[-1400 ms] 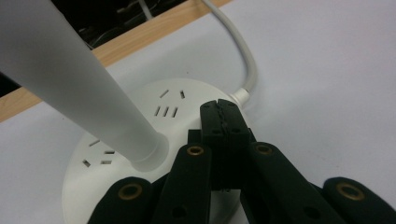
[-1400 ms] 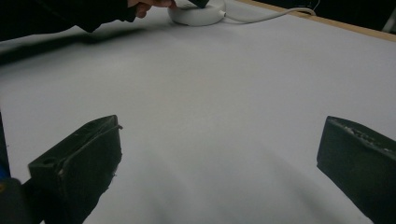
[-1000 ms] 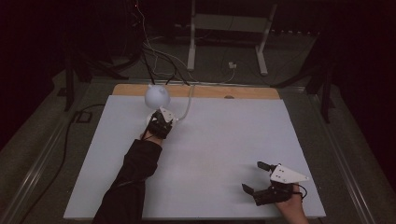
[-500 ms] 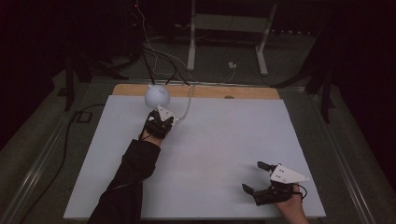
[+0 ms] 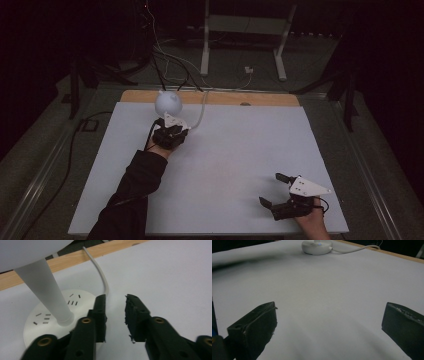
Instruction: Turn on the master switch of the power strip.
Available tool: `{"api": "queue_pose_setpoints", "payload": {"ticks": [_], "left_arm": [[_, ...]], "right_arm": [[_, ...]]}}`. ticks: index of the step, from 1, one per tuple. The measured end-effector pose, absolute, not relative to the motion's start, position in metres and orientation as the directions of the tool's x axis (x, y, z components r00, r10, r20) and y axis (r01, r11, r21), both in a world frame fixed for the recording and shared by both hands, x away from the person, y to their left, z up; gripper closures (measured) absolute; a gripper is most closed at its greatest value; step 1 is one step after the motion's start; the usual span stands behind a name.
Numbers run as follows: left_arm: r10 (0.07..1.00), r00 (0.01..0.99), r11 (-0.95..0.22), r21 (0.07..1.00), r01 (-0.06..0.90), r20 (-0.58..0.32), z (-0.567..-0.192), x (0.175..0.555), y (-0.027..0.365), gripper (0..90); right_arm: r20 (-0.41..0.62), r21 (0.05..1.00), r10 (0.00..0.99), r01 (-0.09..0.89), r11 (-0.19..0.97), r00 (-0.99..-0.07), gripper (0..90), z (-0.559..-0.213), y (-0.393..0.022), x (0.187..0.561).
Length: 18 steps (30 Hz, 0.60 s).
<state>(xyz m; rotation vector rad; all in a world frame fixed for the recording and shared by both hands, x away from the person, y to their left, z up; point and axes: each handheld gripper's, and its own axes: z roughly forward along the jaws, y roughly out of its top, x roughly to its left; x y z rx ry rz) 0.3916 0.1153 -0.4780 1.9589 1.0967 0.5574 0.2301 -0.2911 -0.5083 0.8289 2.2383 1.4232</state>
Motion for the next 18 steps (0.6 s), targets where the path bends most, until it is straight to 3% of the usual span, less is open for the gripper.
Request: {"api": "queue_pose_setpoints", "payload": {"ticks": [4,5,6,11,13,15,18], "left_arm": [[0.844,0.537,-0.297,0.815,0.498,-0.020,-0.4742,0.3894,0.1164,50.8],[0.845,0.534,-0.304,0.813,0.497,-0.011,-0.4729,0.3888,0.1167,50.8],[0.838,0.545,-0.291,0.815,0.501,-0.036,-0.4711,0.3881,0.1175,40.7],[0.816,0.574,-0.290,0.812,0.507,-0.067,-0.4691,0.3867,0.1196,29.3],[0.799,0.594,-0.289,0.806,0.517,-0.094,-0.4691,0.3864,0.1200,14.3],[0.778,0.615,-0.282,0.804,0.523,-0.127,-0.4688,0.3860,0.1208,6.1],[0.765,0.630,-0.301,0.790,0.534,-0.134,-0.4682,0.3861,0.1184,1.2]], "right_arm": [[0.010,0.904,0.646,0.284,0.321,-0.763,0.0,-0.5083,-0.2910,0.2301],[0.010,0.904,0.646,0.284,0.321,-0.763,0.0,-0.5083,-0.2910,0.2301],[0.010,0.903,0.647,0.285,0.321,-0.762,0.0,-0.5084,-0.2911,0.2302],[0.010,0.904,0.646,0.284,0.321,-0.763,0.0,-0.5083,-0.2910,0.2300],[0.011,0.904,0.647,0.284,0.320,-0.763,0.0,-0.5083,-0.2911,0.2301],[0.010,0.904,0.647,0.283,0.320,-0.763,0.0,-0.5083,-0.2912,0.2301],[0.011,0.904,0.647,0.283,0.319,-0.763,0.1,-0.5083,-0.2911,0.2302]]}}
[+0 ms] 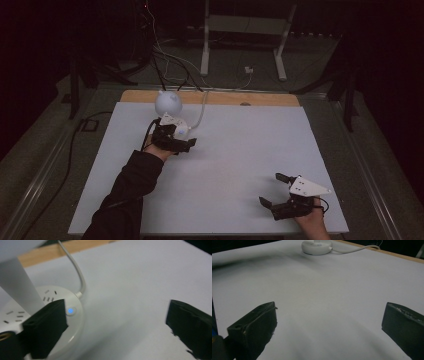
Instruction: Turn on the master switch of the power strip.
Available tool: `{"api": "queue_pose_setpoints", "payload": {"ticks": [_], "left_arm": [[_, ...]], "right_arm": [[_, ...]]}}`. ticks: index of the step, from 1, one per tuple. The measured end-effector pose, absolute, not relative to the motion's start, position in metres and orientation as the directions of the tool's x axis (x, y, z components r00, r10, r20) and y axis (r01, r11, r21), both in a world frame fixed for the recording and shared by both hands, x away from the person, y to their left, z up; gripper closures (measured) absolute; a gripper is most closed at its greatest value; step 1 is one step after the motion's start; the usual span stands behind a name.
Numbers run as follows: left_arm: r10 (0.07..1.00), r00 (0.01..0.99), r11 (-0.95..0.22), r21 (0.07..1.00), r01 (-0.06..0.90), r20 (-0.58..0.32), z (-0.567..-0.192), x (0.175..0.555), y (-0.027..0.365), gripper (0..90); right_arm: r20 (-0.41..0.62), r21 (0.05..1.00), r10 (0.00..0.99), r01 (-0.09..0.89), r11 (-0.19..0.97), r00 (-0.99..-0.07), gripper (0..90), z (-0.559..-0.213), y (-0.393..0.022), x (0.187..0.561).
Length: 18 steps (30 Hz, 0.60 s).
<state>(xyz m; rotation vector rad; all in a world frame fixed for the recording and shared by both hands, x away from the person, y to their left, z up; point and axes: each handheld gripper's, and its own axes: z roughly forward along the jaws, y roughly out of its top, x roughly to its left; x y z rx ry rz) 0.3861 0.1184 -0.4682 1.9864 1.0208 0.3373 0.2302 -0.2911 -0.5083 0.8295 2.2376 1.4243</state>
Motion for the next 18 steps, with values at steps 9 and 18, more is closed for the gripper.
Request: {"api": "queue_pose_setpoints", "payload": {"ticks": [9,18], "left_arm": [[0.705,0.698,-0.357,0.787,0.504,-0.127,-0.461,0.385,0.116,0.3],[0.641,0.756,-0.381,0.801,0.463,-0.132,-0.455,0.372,0.124,0.3]], "right_arm": [[0.012,0.905,0.647,0.284,0.318,-0.763,0.0,-0.508,-0.291,0.230],[0.011,0.904,0.647,0.284,0.319,-0.763,0.0,-0.508,-0.291,0.230]]}}
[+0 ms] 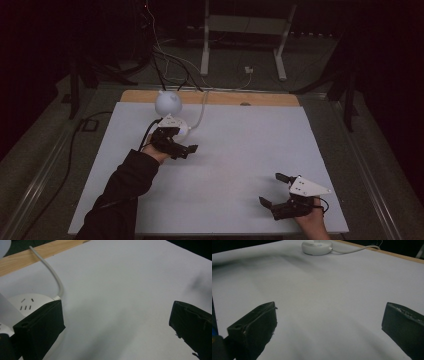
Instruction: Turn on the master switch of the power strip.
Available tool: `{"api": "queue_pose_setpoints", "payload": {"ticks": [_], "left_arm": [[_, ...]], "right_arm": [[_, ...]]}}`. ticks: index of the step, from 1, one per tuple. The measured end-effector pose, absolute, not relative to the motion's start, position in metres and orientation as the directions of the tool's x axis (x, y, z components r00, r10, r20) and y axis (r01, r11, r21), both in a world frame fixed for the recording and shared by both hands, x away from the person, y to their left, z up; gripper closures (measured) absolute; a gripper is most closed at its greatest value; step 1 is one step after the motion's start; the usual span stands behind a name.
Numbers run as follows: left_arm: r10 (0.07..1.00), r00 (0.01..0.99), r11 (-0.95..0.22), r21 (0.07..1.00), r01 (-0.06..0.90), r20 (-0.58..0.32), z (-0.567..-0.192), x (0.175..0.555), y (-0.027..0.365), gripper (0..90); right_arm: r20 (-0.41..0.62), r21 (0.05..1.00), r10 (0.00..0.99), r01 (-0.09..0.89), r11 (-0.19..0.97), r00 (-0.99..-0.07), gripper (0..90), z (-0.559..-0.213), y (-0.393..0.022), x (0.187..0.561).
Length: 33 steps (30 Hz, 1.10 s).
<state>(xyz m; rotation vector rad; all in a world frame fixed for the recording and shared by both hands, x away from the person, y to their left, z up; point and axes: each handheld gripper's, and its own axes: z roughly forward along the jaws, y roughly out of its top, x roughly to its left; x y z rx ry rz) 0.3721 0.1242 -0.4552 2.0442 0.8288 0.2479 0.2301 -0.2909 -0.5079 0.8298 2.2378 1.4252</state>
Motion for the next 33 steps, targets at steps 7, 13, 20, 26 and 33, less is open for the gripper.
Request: {"api": "queue_pose_setpoints", "payload": {"ticks": [7,13,20,26,33], "left_arm": [[0.618,0.774,-0.394,0.799,0.454,-0.135,-0.455,0.358,0.132,0.3],[0.610,0.782,-0.402,0.800,0.446,-0.130,-0.459,0.344,0.137,0.3],[0.598,0.791,-0.417,0.794,0.442,-0.127,-0.465,0.327,0.146,0.3],[0.604,0.785,-0.407,0.794,0.452,-0.137,-0.473,0.310,0.154,0.3],[0.592,0.795,-0.423,0.790,0.444,-0.129,-0.482,0.291,0.159,0.3]], "right_arm": [[0.010,0.904,0.648,0.284,0.320,-0.762,0.0,-0.508,-0.291,0.230],[0.009,0.903,0.647,0.285,0.323,-0.762,0.0,-0.508,-0.291,0.230],[0.004,0.903,0.648,0.281,0.326,-0.762,0.0,-0.508,-0.290,0.230],[0.002,0.902,0.646,0.281,0.328,-0.763,0.0,-0.508,-0.290,0.230],[0.000,0.901,0.645,0.280,0.332,-0.764,0.0,-0.508,-0.289,0.230]]}}
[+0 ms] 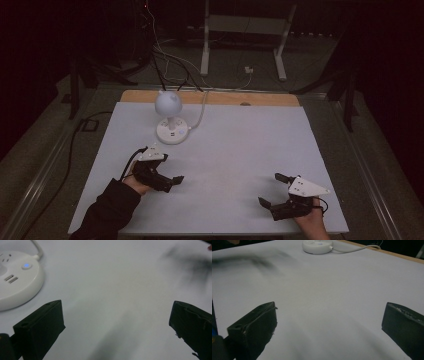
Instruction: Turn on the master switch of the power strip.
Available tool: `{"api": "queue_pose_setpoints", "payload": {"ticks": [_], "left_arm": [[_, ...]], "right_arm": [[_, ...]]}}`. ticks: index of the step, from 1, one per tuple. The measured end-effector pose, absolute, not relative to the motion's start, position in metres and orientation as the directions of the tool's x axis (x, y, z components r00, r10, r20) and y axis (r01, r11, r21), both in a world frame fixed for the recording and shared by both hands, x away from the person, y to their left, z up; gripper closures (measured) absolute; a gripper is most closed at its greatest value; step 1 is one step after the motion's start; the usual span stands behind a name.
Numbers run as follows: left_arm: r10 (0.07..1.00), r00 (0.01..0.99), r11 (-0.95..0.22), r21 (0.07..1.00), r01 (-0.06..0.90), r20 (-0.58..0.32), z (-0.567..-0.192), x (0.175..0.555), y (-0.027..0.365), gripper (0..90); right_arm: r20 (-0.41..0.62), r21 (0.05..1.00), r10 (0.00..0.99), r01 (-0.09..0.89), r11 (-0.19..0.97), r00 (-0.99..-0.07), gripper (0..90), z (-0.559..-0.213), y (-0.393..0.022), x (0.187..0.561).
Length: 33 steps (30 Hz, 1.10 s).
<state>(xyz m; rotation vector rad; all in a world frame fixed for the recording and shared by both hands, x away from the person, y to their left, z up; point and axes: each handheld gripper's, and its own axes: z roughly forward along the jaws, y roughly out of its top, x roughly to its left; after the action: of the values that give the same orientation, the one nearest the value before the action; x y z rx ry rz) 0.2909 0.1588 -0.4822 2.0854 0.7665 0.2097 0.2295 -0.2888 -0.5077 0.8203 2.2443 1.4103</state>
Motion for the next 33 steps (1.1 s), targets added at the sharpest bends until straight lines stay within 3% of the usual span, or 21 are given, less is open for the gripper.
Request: {"api": "queue_pose_setpoints", "payload": {"ticks": [33], "left_arm": [[0.675,0.729,-0.432,0.738,0.518,-0.117,-0.519,0.227,0.212,0.3]], "right_arm": [[-0.002,0.898,0.644,0.282,0.338,-0.765,0.0,-0.508,-0.288,0.229]]}}
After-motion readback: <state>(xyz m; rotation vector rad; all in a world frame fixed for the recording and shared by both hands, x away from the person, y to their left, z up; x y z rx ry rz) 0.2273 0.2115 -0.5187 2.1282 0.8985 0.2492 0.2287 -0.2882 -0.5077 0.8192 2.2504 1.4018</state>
